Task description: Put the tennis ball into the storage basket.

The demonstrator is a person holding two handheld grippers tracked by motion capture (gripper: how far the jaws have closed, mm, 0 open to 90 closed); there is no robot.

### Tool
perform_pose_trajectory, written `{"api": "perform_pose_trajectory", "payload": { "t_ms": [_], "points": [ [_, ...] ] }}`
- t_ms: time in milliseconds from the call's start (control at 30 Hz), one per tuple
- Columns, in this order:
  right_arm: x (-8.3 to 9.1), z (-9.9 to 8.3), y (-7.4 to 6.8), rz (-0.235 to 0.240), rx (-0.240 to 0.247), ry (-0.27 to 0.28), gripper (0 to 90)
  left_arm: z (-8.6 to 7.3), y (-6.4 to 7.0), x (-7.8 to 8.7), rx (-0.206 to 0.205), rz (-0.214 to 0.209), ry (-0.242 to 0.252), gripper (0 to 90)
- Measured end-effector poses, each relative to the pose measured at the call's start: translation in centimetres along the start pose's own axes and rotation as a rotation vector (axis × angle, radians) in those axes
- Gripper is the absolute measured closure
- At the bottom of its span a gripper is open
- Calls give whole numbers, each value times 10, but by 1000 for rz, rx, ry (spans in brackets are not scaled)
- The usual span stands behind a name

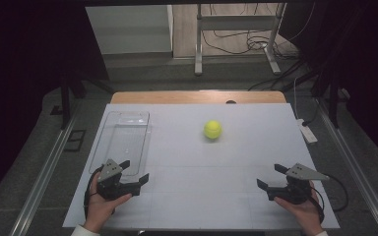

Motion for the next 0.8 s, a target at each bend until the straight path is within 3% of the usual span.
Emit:
{"api": "perform_pose_trajectory", "payload": {
  "t_ms": [800],
  "points": [
    [-4, -2, 3, 6, -9, -4, 113, 4, 1, 2, -3, -1, 10, 130]
  ]
}}
Point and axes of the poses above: each handheld gripper's, and its own axes: x roughly backward along the jaws, z roughly out of its top, y roughly to its right, the point moved 6 cm from there along -x, roughly forward along the jaws
